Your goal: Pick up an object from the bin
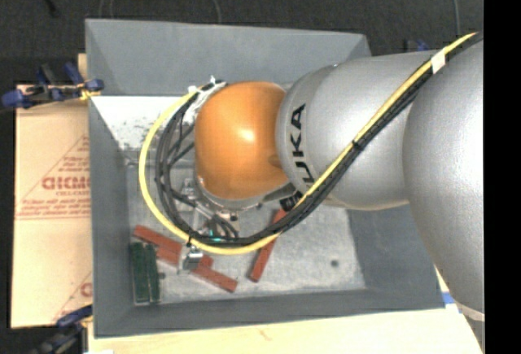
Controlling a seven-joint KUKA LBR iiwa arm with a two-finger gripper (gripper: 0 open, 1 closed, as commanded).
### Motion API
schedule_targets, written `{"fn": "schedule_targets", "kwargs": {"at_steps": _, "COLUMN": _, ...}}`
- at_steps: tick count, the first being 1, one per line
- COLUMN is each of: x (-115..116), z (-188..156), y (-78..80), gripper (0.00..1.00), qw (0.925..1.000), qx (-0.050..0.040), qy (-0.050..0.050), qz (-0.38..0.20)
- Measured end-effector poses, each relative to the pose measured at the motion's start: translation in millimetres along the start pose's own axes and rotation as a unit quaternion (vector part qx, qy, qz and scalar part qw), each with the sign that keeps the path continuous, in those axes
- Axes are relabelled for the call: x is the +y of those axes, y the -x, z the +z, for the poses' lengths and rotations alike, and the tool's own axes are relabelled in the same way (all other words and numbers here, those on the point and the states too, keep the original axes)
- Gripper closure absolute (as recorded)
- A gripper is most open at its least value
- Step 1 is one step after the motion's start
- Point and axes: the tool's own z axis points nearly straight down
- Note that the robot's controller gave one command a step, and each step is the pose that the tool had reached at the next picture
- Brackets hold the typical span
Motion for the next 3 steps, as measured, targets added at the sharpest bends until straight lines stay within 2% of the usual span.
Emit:
{"fn": "schedule_targets", "kwargs": {"at_steps": 1, "x": -14, "z": 49, "y": -0.1, "gripper": 0.00, "qw": 1.0000, "qx": -0.0034, "qy": 0.001, "qz": -0.005}}
{"fn": "schedule_targets", "kwargs": {"at_steps": 2, "x": -36, "z": 106, "y": 30.3, "gripper": 1.00, "qw": 0.9912, "qx": 0.0031, "qy": 0.002, "qz": 0.133}}
{"fn": "schedule_targets", "kwargs": {"at_steps": 3, "x": -36, "z": 106, "y": 30.3, "gripper": 1.00, "qw": 0.9911, "qx": 0.0031, "qy": 0.002, "qz": 0.133}}
